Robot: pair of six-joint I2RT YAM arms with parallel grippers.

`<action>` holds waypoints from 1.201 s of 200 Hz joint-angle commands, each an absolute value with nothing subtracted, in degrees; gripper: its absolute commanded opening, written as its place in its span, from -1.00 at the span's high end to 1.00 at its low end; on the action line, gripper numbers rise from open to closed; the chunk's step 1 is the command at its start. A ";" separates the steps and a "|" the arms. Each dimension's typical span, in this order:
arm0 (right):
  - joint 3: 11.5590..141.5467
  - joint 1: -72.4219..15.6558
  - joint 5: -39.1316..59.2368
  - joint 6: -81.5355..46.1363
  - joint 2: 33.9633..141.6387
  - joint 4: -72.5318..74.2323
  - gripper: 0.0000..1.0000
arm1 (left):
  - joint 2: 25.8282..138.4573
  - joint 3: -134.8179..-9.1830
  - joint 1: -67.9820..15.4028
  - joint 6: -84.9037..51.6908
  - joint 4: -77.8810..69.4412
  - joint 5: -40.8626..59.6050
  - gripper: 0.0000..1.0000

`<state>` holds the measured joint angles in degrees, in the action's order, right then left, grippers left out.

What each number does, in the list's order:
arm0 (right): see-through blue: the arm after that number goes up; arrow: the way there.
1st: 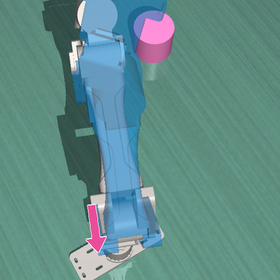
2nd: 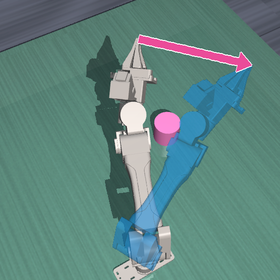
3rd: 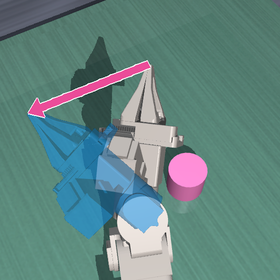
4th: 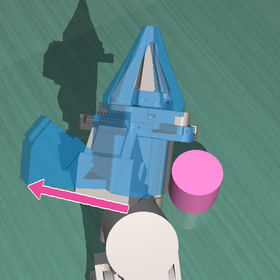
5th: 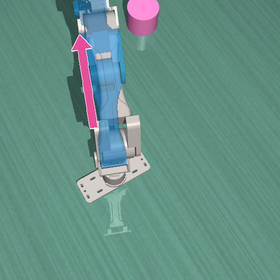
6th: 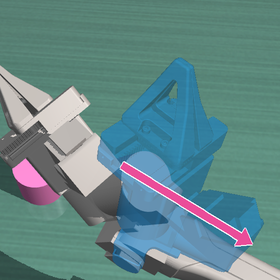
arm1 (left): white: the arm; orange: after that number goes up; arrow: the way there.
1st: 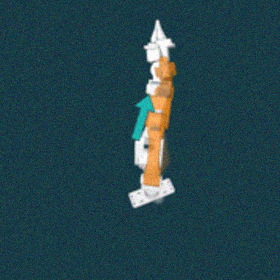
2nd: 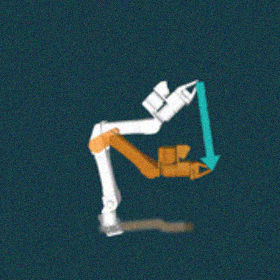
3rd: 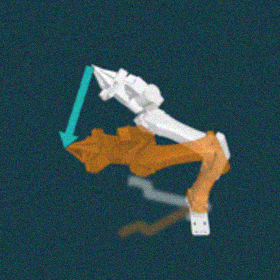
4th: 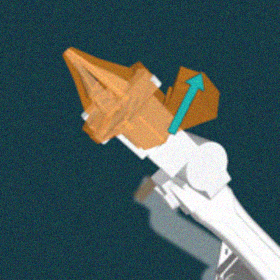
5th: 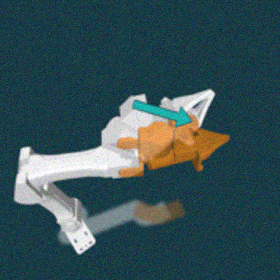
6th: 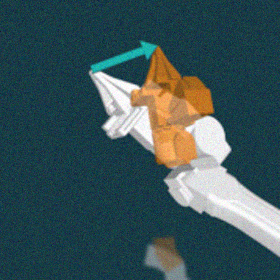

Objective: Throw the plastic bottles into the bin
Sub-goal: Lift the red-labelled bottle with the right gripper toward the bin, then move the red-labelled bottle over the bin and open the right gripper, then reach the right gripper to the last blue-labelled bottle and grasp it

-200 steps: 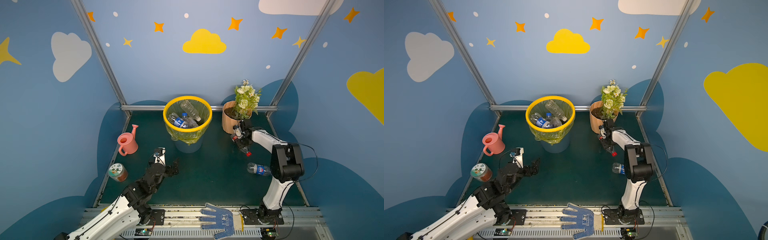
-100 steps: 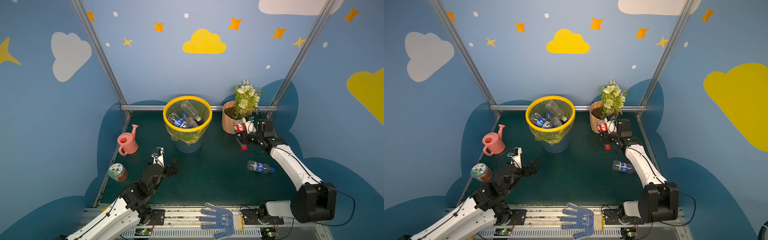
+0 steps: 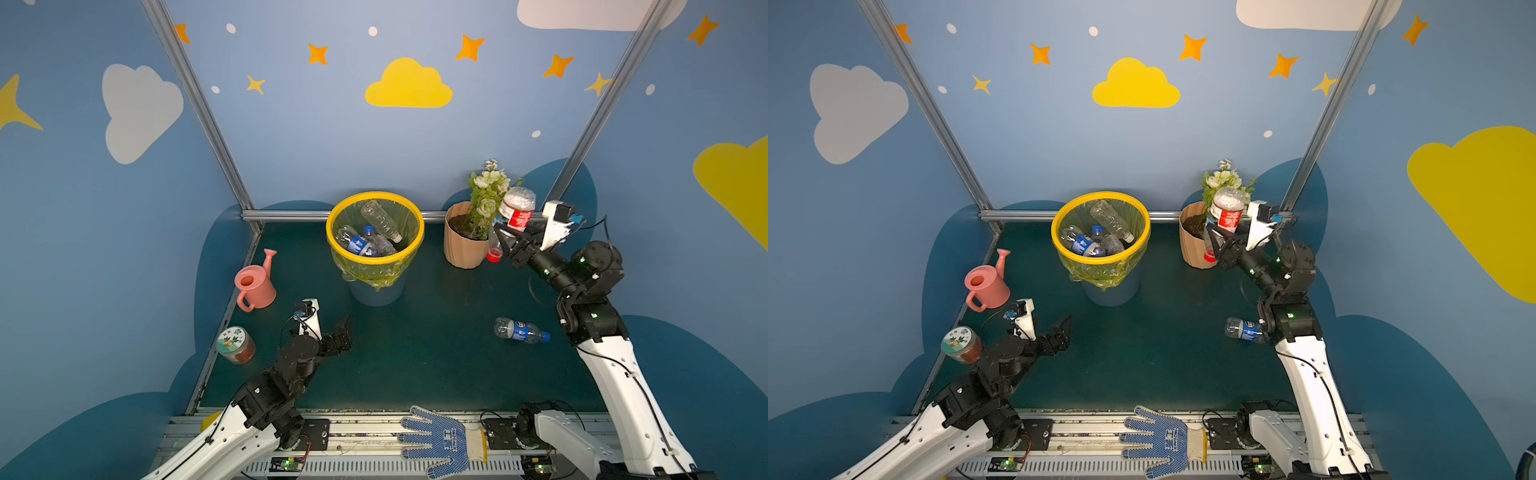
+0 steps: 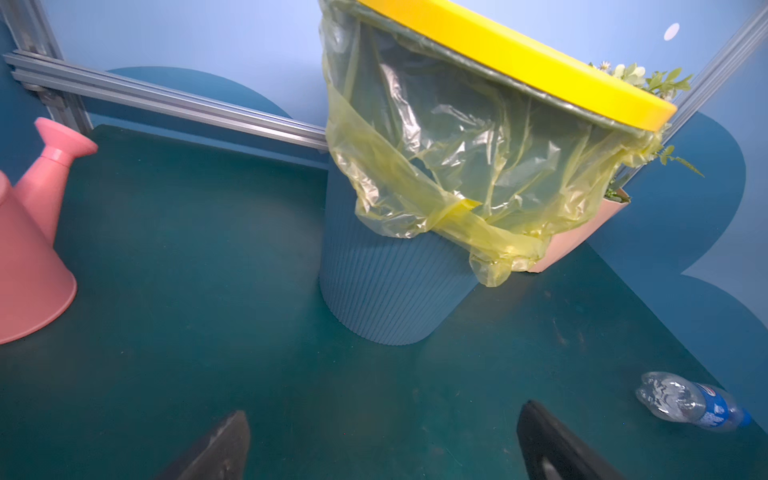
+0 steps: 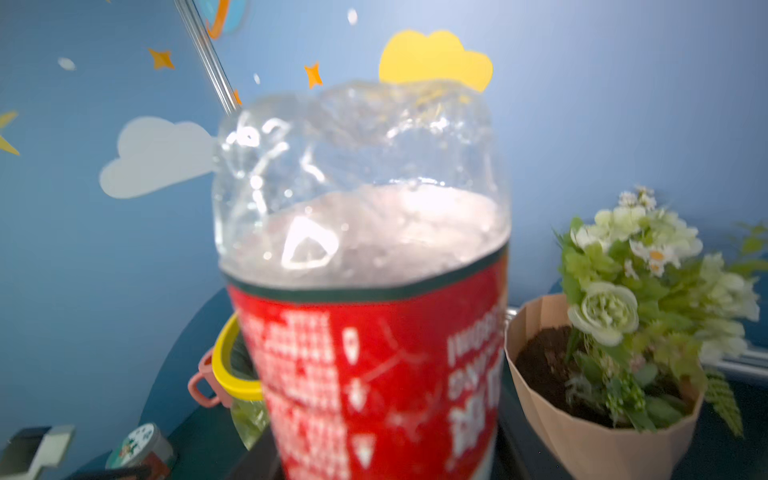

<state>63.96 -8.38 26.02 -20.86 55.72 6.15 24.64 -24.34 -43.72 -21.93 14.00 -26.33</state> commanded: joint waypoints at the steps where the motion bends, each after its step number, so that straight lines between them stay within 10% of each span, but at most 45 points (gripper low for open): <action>1: 67.94 -10.09 26.61 -28.30 56.37 15.52 0.00 | 22.99 -23.83 -43.37 -23.03 14.52 -28.54 -1.00; 90: 88.79 -30.92 29.88 -26.96 89.34 16.56 -0.04 | 23.89 -24.21 -43.11 -24.07 15.19 -28.48 -1.00; 120: 98.93 -30.89 31.97 -23.77 99.13 3.89 -0.56 | 25.49 -25.65 -43.16 -23.39 15.91 -28.41 -1.00; 192: 85.13 -26.16 10.59 -13.86 71.73 -6.61 -0.90 | 24.83 -24.66 -43.07 -23.70 14.72 -27.97 -1.00; 240: 61.96 -16.98 -7.06 -31.04 54.09 -18.59 -0.93 | 25.62 -24.53 -42.94 -22.85 13.53 -27.35 -1.00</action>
<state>73.23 -20.69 5.19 -20.73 54.85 -6.09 25.34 -24.40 -43.18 -23.79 14.96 -27.62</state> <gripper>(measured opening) 0.961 0.998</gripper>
